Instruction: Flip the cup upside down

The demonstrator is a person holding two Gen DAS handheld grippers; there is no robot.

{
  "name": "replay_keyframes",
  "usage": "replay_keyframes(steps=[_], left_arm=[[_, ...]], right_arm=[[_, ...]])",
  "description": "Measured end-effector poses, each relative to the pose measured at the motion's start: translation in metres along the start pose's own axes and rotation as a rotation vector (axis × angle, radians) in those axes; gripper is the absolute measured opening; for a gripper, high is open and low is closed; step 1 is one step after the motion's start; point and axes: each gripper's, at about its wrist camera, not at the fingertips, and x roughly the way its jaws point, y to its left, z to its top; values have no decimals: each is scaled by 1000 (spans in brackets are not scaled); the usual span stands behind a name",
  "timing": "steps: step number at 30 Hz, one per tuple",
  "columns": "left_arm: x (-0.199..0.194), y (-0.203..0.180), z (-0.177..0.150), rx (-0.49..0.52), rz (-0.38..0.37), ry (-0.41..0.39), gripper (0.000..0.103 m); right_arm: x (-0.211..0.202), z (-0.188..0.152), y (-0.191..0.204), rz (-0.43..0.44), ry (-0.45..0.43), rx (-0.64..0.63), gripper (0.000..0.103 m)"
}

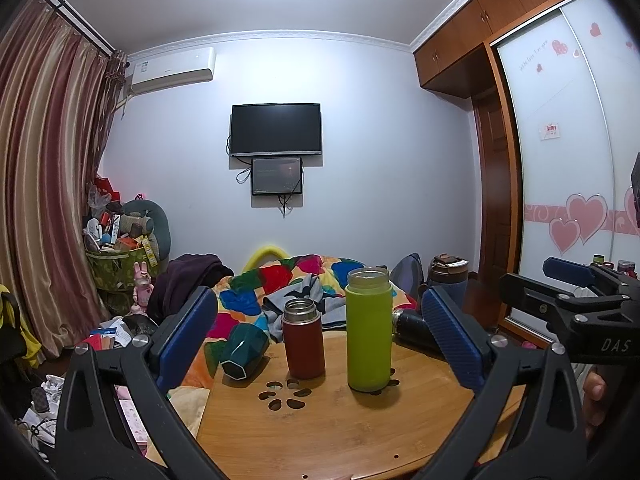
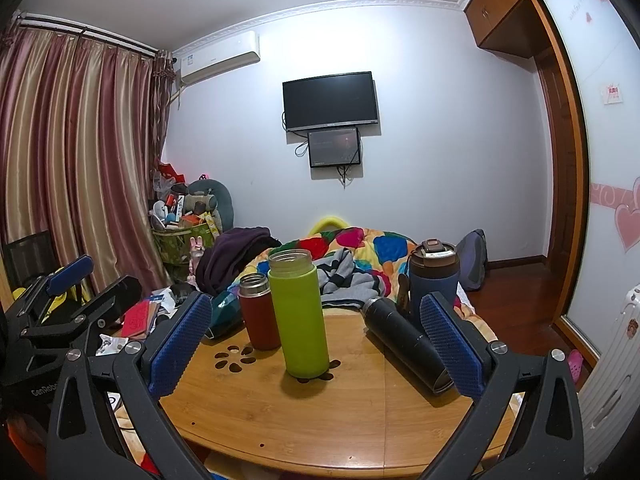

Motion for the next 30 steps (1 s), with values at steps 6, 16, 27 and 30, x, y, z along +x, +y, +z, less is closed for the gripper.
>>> replay_keyframes(steps=[6,16,27,30], left_arm=[[1,-1,-1,4,4,11,103],[12,-3,-2,30,10,36,103],[57,-16,-9,55,-52,109,103],[77,-21,-15,44,-93,144,103]], right_arm=[[5,-3,0,4,9,6,103],[14,-3,-6,16,22,15,103],[35,-11,-28,-13,71,40,103],[44,-16,-38,-40,96,44,103]])
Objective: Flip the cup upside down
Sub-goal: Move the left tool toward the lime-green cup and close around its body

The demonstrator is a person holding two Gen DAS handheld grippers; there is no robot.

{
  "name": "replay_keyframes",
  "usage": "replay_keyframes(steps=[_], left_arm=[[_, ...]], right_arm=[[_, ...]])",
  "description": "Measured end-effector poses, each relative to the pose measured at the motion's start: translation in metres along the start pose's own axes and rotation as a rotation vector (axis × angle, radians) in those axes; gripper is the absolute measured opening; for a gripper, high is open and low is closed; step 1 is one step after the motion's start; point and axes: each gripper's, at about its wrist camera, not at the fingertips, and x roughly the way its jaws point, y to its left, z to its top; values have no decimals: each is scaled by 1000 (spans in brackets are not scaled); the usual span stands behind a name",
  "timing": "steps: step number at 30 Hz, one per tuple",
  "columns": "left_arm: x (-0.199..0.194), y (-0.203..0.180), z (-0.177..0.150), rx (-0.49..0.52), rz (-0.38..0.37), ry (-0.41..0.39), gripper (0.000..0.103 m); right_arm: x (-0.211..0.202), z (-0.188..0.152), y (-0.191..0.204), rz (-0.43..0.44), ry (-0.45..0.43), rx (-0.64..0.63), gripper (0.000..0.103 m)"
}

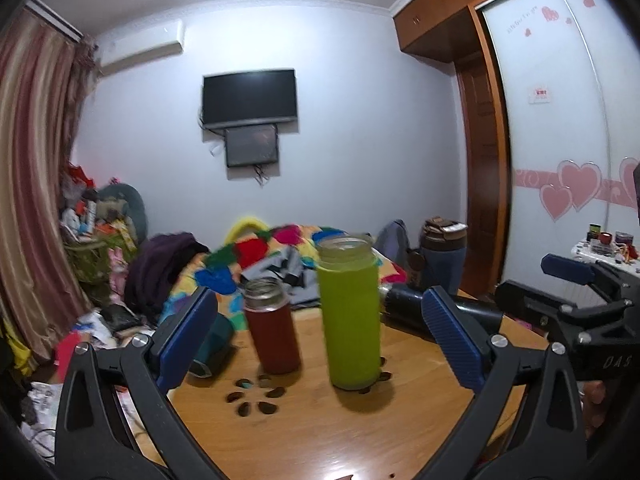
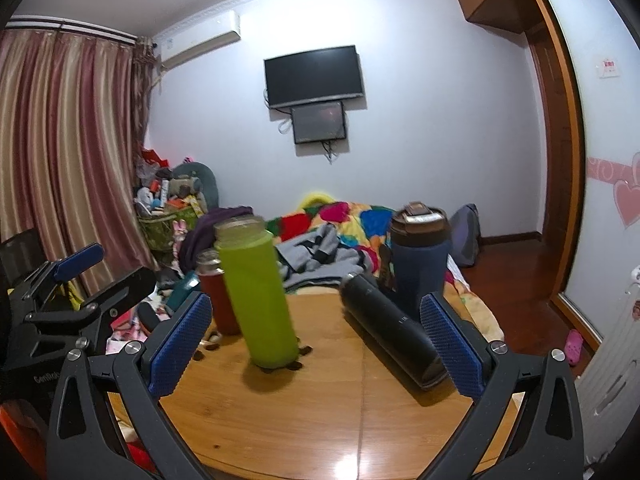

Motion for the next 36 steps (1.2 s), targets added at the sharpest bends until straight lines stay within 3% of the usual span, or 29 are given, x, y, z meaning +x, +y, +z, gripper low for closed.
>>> replay_keyframes(steps=[9,14,18,20,26,36], left_arm=[[85,-1,-14,-55,-100,158,103],[116,-8,-11,-24,-68,162,103],[127,-9,-9,-37,-108,173,98],[133,-10,-9,-37,-125,190,82],[140,-7,-11,-53,-148,222,63],[116,-5,-7,-85,-288,277,62]], right_arm=[[26,-19,-22,-22,84,19,103],[40,-29,-29,-20,132,28,103],[50,-36,-30,-13,159,27,103],[54,-39,-30,-11,171,26,103],[60,-44,-27,3,192,24,103],[72,-61,-6,97,266,-49,103]])
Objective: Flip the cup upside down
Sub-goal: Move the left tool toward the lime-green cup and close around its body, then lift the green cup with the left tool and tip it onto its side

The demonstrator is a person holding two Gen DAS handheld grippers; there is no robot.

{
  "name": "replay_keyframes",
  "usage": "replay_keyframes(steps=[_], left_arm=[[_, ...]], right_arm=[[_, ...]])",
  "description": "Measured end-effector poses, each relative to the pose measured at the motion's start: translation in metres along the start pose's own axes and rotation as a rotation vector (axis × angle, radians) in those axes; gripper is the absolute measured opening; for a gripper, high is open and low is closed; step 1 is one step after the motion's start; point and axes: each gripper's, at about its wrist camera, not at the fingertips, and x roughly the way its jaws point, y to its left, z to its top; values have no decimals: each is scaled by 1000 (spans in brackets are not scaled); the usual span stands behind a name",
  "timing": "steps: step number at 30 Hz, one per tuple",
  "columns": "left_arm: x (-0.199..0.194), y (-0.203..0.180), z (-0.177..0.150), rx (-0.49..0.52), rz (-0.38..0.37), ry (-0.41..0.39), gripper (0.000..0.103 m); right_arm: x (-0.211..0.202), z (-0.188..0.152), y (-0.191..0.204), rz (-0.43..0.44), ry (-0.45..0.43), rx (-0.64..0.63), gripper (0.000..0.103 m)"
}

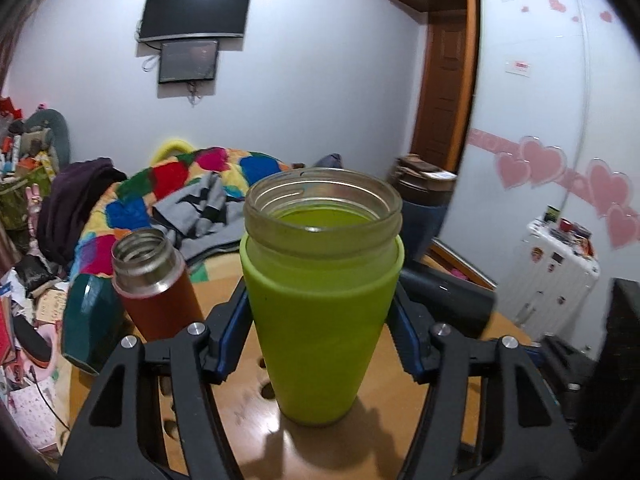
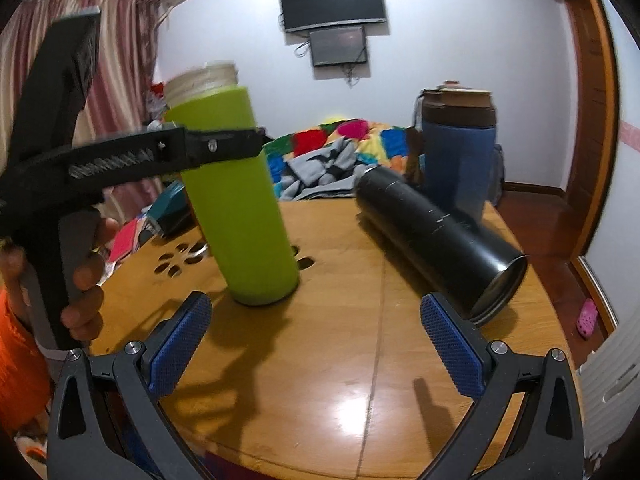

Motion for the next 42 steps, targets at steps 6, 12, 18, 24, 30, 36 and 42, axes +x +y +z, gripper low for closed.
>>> replay_keyframes(steps=[6,12,18,24,30,36,42], left_arm=[[-29,-2,-11,-68,-161,40,62],[-44,-5,-15,-91,-231,59,62],[-49,0,-18,-126,-251,53,63],[-52,11,-22,-146,-225,22,63],[-48,16,-26,-123,-128,-2,69],[-34,28,-34,-153,-76,23,78],[-15,37,-39,-190,-82,85,85]], right_arm=[[12,-12,12,49,33,-28,103],[18,-14,25,82,6,-81,102],[23,-12,34,161,10,-113,72],[24,-15,45,132,-19,-157,71],[21,-17,50,155,-32,-173,69],[20,-19,52,181,-36,-176,67],[18,-20,53,199,-39,-172,63]])
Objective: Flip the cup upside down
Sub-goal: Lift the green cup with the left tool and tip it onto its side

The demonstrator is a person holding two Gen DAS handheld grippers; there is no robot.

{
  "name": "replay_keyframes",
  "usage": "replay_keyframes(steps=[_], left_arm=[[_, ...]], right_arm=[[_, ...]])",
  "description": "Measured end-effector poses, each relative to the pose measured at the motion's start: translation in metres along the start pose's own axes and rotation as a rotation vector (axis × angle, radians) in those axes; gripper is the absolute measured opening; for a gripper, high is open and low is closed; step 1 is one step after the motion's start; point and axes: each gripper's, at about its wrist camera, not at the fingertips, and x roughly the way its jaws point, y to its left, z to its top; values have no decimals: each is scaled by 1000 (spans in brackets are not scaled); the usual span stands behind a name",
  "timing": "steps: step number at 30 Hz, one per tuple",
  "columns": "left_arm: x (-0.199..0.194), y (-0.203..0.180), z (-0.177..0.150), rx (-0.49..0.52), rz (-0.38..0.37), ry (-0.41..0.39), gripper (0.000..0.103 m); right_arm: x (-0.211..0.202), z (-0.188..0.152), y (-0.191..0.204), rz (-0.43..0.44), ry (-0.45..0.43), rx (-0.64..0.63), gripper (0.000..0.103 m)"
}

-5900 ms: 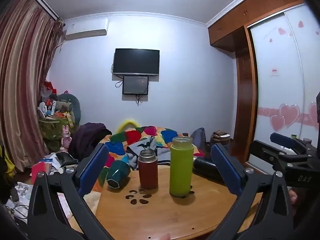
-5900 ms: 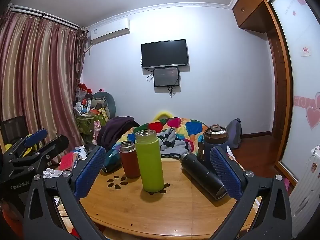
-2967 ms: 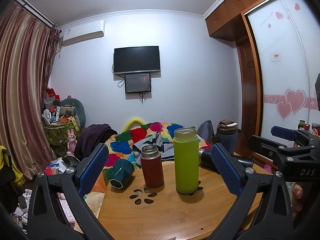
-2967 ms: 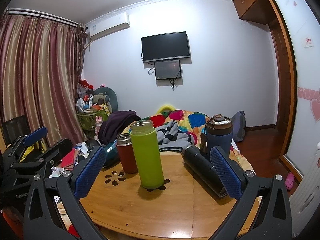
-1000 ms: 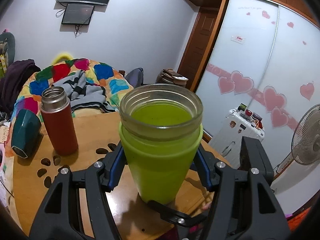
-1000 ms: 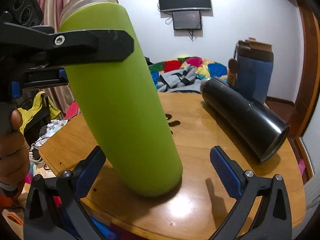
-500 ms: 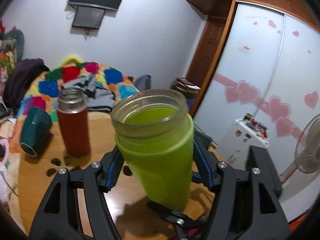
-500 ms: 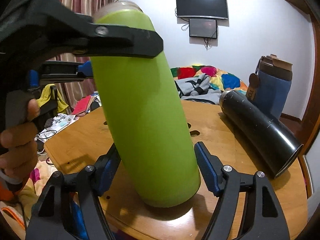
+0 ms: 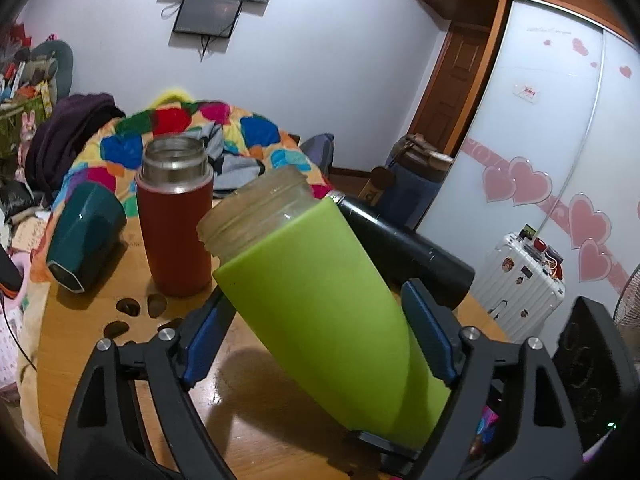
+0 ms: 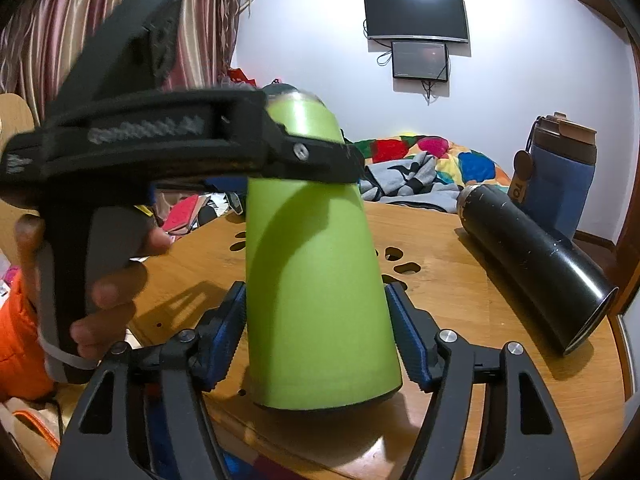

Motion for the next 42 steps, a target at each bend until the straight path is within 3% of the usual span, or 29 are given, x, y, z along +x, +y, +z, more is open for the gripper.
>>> replay_keyframes(steps=[8,14,17,23,27,33,42], left_arm=[[20,20,-8,-101,-53,80,89],[28,26,-11,-133,-28,125,95],[24,15,-12,-24,101,91,96],[19,-16,-15,127,110,57,97],[12,-16,-13,119,81,44,96],[-2,-10,-12,95,97,24,97],[-24,-12,-19,103,84,12,96]], right_arm=[[2,-3,-3,31,1,35,62],[3,-5,-3,36,13,46,62],[6,-8,-5,17,27,47,62],[5,-7,-10,21,28,68,62],[3,-9,-12,31,36,82,63],[4,-17,-17,51,67,113,63],[-4,-18,-12,-8,74,105,63]])
